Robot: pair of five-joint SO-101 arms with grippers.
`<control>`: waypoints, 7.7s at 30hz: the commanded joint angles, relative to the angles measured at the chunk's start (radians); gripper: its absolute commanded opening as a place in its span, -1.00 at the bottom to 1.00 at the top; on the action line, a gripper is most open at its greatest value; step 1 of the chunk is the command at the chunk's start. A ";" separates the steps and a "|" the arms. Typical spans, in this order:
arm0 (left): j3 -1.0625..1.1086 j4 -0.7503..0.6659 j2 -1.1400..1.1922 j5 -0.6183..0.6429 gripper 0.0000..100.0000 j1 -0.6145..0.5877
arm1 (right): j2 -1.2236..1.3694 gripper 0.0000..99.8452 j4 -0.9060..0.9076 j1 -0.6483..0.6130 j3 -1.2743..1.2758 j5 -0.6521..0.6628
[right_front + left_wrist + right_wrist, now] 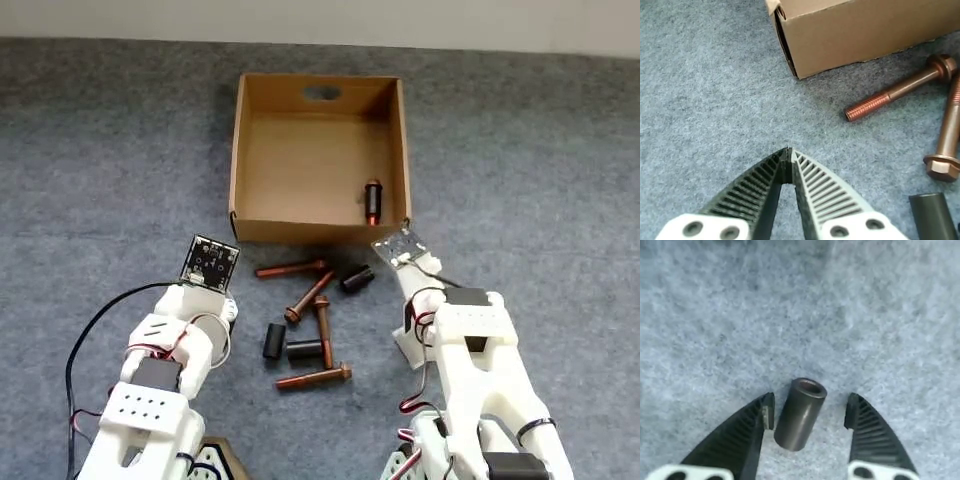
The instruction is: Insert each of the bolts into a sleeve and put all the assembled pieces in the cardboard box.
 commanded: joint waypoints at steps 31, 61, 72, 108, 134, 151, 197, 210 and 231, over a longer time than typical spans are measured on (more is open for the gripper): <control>-0.004 -0.012 -0.016 -0.005 -0.98 0.013 | -0.513 -0.99 0.205 -0.016 -0.140 -0.226; -0.269 0.308 -0.013 -0.008 -0.98 -0.084 | -1.310 -0.99 -0.197 -0.094 0.587 -0.605; -0.722 0.657 0.036 -0.127 -0.94 -0.094 | -1.311 -0.99 -0.197 -0.094 0.593 -0.605; -1.227 0.660 1.112 0.035 -0.72 0.268 | -1.311 -0.99 -0.197 0.085 0.593 -0.606; -1.469 0.601 1.543 -0.342 -0.73 0.242 | -1.311 -0.99 -0.197 0.085 0.595 -0.606; -1.067 0.680 1.087 -0.348 -0.98 0.156 | -1.311 -0.99 -0.197 0.085 0.595 -0.606; -0.928 0.540 1.036 -0.367 -0.65 -0.001 | -1.311 -0.99 -0.197 0.085 0.611 -0.605; -0.908 0.531 1.041 -0.364 -0.68 0.015 | -1.311 -0.99 -0.197 0.085 0.611 -0.605; -0.987 0.730 1.027 -0.362 -0.99 0.067 | -1.311 -0.99 -0.197 0.085 0.611 -0.605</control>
